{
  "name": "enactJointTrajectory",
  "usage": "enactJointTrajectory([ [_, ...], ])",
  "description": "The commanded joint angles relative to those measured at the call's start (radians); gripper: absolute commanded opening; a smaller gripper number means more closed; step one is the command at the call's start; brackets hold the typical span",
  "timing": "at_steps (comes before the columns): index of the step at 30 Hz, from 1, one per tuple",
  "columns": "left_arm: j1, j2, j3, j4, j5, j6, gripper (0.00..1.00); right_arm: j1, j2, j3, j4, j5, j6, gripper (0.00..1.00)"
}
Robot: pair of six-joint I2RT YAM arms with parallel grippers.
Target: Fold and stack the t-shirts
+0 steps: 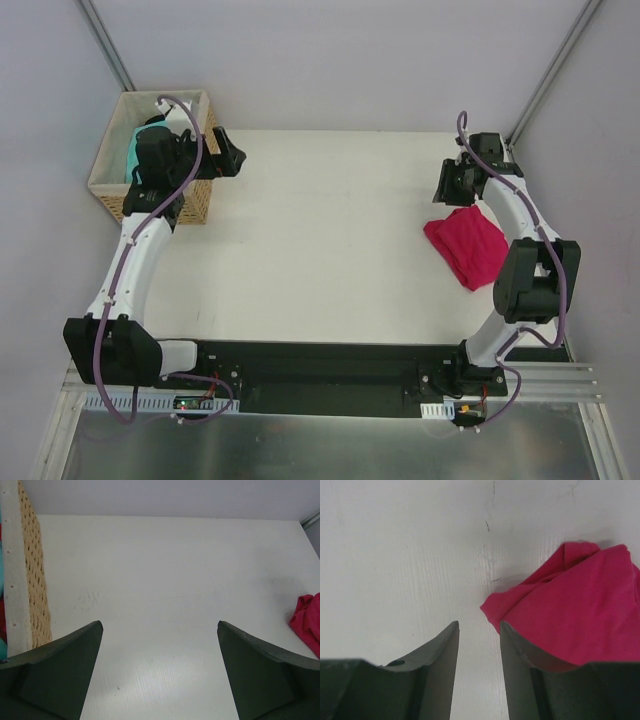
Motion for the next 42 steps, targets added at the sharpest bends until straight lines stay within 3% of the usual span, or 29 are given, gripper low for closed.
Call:
enactJointTrajectory([
  [1, 0.009, 0.023, 0.079, 0.011, 0.057, -0.019, 0.99, 0.017, 0.016, 0.038, -0.079, -0.03, 0.014, 0.4],
  [6, 0.009, 0.039, 0.116, -0.007, 0.063, -0.008, 0.99, 0.054, 0.082, 0.139, -0.234, -0.007, 0.027, 0.37],
  [15, 0.009, 0.065, 0.156, -0.07, 0.073, -0.015, 0.99, 0.083, 0.166, 0.127, -0.263, 0.007, 0.136, 0.17],
  [19, 0.009, 0.057, 0.174, -0.095, 0.05, 0.004, 0.99, 0.091, 0.197, 0.141, -0.313, 0.05, 0.174, 0.01],
  [32, 0.009, 0.031, 0.191, -0.126, 0.037, 0.024, 0.99, 0.106, 0.268, 0.168, -0.332, 0.105, 0.168, 0.01],
  [42, 0.009, -0.029, 0.182, -0.152, -0.015, 0.047, 0.99, 0.109, 0.361, 0.28, -0.418, 0.16, 0.174, 0.01],
])
